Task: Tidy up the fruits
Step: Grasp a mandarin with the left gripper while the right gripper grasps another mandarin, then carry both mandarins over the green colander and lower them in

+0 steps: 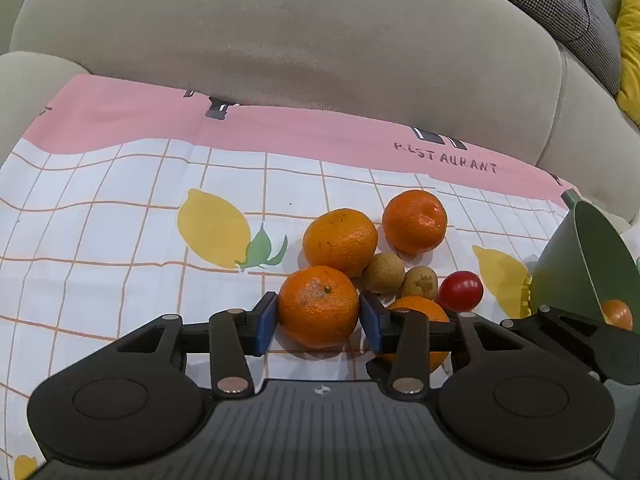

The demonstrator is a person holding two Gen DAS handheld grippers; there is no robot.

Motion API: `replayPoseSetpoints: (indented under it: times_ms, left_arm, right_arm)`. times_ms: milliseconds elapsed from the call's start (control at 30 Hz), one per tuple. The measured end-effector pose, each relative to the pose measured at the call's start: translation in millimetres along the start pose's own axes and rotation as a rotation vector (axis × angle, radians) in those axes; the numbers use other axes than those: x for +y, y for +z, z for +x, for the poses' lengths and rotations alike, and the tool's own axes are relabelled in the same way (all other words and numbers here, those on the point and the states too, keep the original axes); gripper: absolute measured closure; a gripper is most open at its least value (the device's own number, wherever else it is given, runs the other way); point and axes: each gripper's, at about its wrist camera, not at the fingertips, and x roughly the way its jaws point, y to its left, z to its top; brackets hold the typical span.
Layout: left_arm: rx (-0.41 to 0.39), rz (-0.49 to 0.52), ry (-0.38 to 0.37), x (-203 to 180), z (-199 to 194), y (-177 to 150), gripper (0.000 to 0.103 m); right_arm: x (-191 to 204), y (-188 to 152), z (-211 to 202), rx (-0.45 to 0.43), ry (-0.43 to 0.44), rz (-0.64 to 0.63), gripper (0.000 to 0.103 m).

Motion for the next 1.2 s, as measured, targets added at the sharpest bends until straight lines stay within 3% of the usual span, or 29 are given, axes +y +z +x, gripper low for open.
replayPoseSetpoints:
  times_ms: [567,1200]
  left_arm:
    - [-0.047,-0.005,0.017,-8,-39,-5,0.054]
    - [-0.111,0.125,-0.067,-83,-93,-11,0.054]
  right_arm:
    - [3,3,-40,-0.043,-0.009,-0.046,0.059]
    - [-28,-11,-123,-0.095,-0.080,-0.050,0.059]
